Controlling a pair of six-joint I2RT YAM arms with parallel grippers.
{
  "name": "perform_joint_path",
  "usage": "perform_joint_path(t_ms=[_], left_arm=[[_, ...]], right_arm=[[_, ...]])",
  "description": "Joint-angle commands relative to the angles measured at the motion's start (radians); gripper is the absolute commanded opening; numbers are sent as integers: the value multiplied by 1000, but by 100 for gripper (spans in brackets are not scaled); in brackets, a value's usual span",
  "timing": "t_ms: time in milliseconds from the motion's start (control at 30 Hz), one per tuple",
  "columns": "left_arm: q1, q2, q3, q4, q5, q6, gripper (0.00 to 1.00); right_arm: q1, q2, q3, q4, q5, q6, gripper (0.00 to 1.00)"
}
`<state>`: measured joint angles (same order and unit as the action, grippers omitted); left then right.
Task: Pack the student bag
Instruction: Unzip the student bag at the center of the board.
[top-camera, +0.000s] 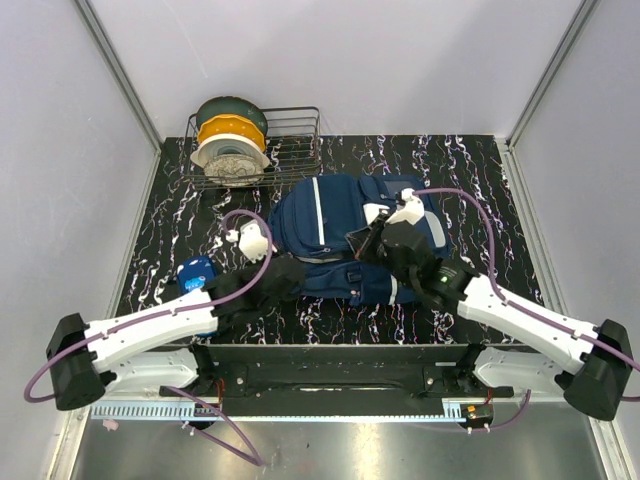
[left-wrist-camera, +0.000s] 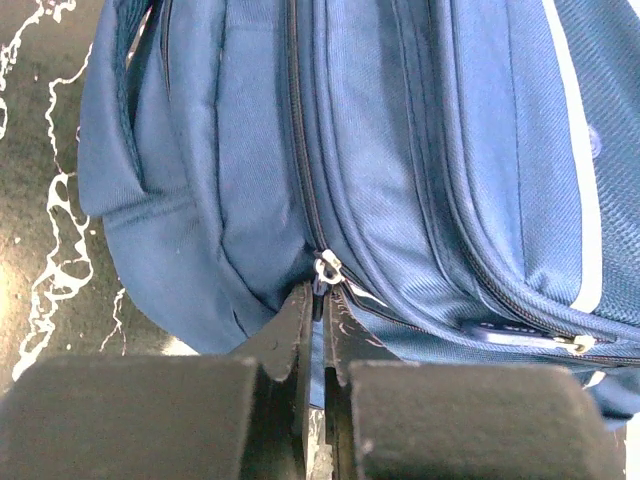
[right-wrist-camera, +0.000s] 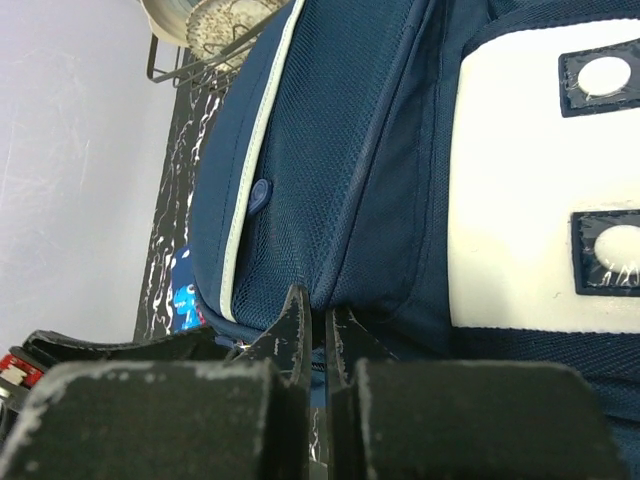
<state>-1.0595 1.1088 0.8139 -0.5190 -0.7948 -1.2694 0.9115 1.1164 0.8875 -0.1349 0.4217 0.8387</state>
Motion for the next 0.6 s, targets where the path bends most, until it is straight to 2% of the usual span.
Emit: perform_joint_path(t_ms=[0, 67, 200, 367, 567], left_arm=[[47, -133, -79, 71, -87, 237, 0], [85, -180, -104, 131, -39, 341, 0], [134, -213, -134, 197, 18, 422, 0], [171, -181, -119, 247, 92, 561, 0], [188, -152, -78, 277, 146, 694, 0]], right_arm=[[-40, -161, 19, 69, 81, -52, 0], [-46, -200, -1, 31, 60, -55, 0], [-49, -260, -47, -38, 26, -56, 0], [-49, -358, -97, -95, 0, -62, 0], [-52, -392, -102, -130, -83, -148, 0]])
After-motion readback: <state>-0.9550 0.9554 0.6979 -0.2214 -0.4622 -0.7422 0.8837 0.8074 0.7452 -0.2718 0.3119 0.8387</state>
